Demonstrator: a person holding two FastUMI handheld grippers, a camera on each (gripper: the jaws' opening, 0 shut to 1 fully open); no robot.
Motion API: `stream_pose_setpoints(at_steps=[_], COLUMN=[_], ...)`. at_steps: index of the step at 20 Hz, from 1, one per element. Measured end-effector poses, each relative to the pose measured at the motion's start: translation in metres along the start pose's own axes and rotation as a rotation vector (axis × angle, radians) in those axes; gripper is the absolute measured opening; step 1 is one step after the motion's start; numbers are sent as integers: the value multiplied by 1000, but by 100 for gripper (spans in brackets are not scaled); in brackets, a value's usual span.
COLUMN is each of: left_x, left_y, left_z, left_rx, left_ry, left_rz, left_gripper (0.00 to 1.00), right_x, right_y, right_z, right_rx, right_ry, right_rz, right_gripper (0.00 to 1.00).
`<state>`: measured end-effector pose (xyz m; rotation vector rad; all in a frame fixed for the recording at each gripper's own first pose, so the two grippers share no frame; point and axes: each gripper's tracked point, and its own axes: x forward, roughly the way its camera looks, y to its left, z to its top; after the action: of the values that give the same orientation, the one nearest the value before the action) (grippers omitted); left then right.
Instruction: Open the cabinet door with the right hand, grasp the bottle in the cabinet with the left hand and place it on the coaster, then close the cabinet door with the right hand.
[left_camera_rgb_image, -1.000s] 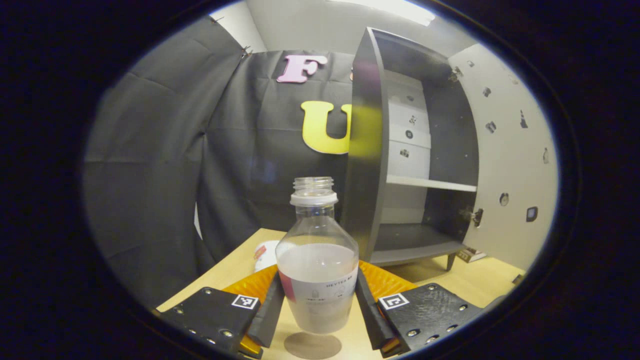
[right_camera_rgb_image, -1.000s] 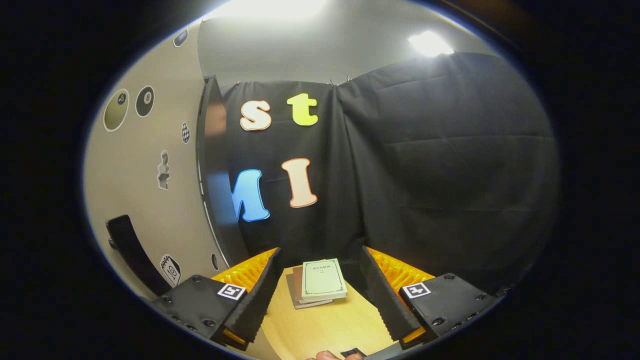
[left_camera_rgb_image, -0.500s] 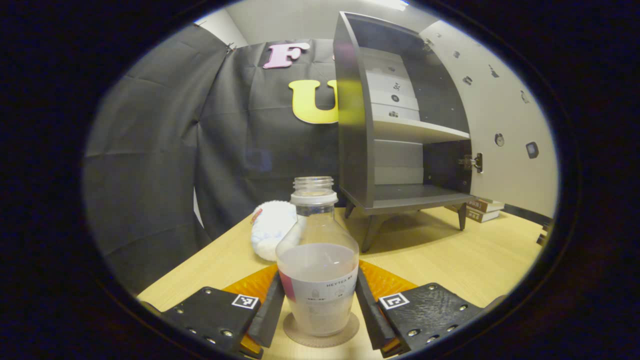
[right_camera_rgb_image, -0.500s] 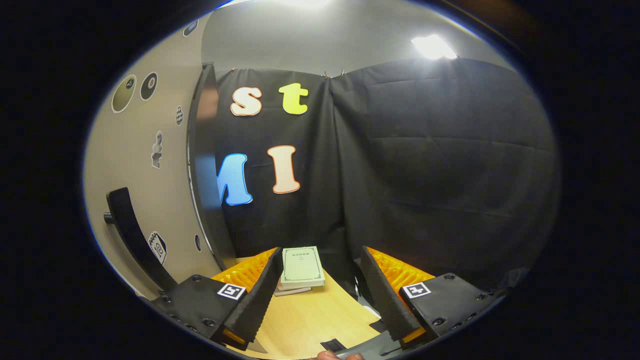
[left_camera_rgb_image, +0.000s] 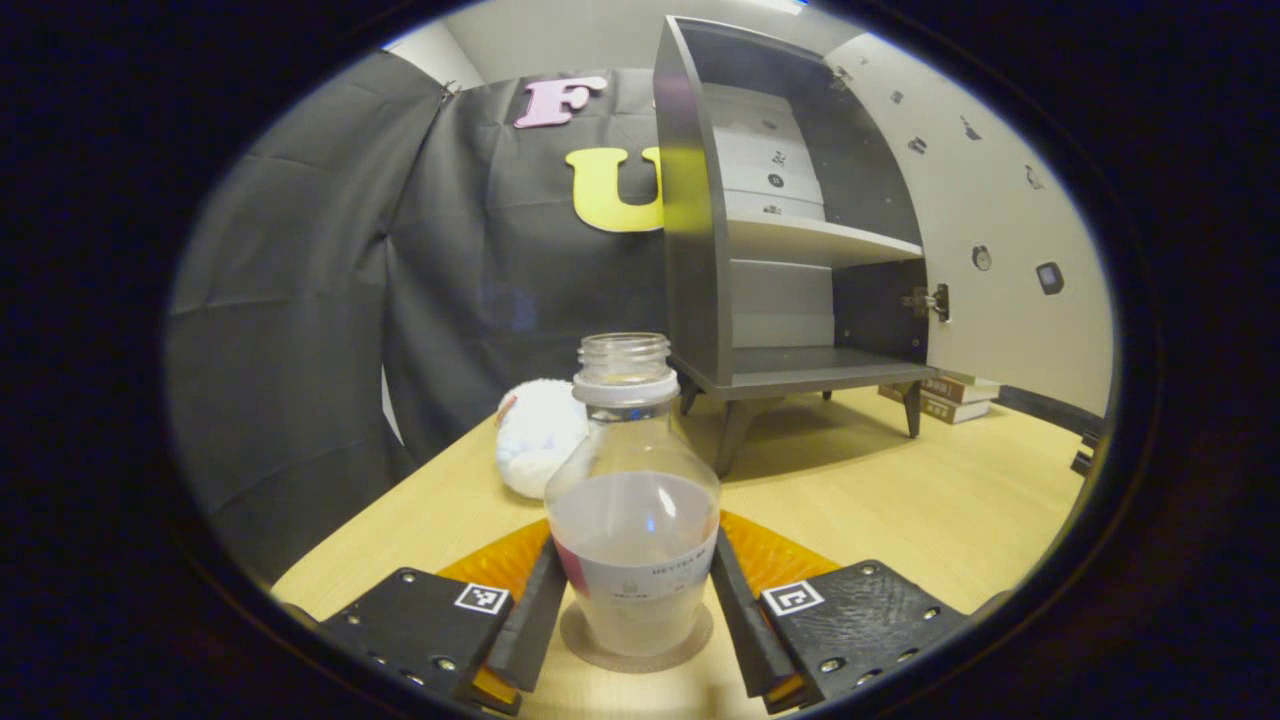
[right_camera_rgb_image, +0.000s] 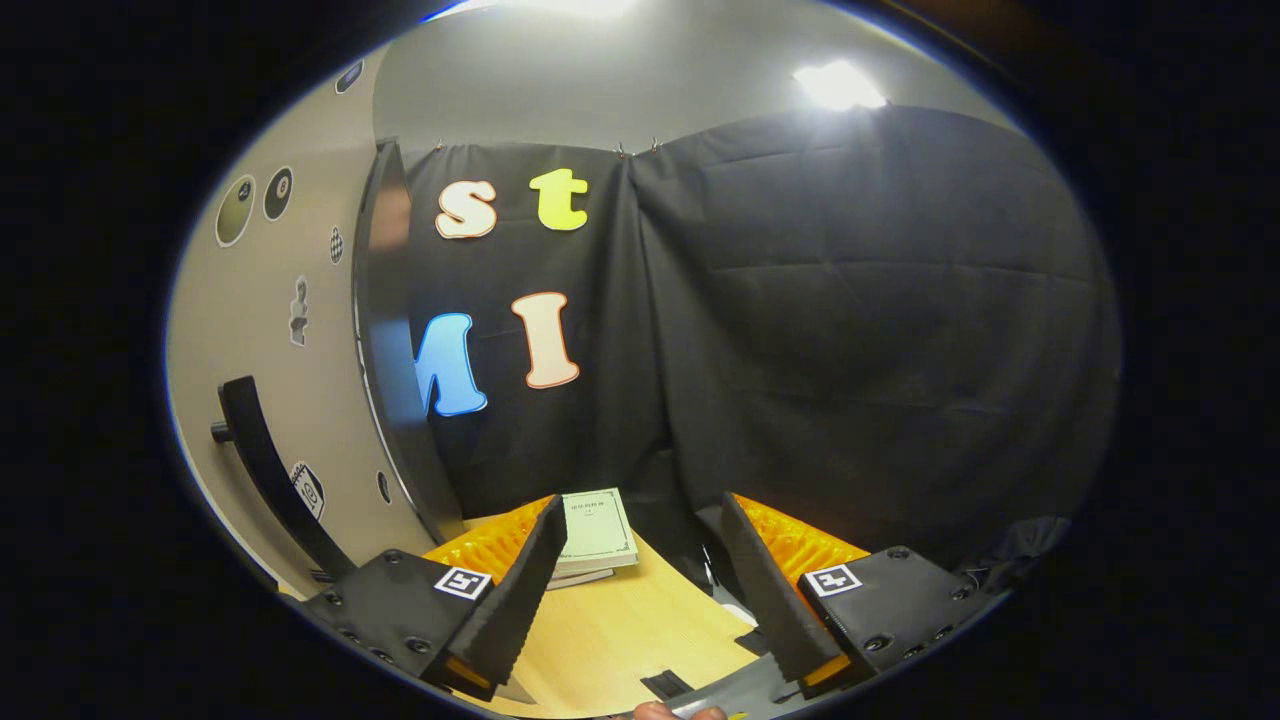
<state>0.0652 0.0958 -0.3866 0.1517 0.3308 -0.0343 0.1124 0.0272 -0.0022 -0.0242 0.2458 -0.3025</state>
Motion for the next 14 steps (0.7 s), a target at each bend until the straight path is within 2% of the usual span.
stream_pose_setpoints(at_steps=[2,3,4,5,6,8,9,10,11,14], left_x=[-1,-4,-10,-14,-16,-25,-30,-39,-46,-75], left_y=[3,4,5,2,-2,-2,1,3,4,7], left_z=[6,14,21,31,42,69,84,100,116,177], left_rx=[4,9,13,11,12,34,44,45,44,42], left_ry=[-7,-15,-22,-30,-40,-65,-85,-104,-123,-203], left_rz=[-2,6,8,-1,-14,-19,-11,-4,2,55], left_gripper=[75,78,86,86,86,86,86,86,86,84], right_x=[-4,-6,-8,-11,-14,-20,-23,-26,-27,-23], right_y=[1,3,3,3,5,9,7,4,2,-1], right_z=[-5,-9,-12,-15,-18,-25,-28,-29,-29,-29], right_rx=[-3,-6,-10,-13,-13,-27,-39,-44,-49,-67], right_ry=[10,19,27,32,36,43,40,35,31,13], right_rz=[3,7,9,10,13,28,29,28,32,49], right_gripper=[98,98,98,98,92,92,92,98,92,92])
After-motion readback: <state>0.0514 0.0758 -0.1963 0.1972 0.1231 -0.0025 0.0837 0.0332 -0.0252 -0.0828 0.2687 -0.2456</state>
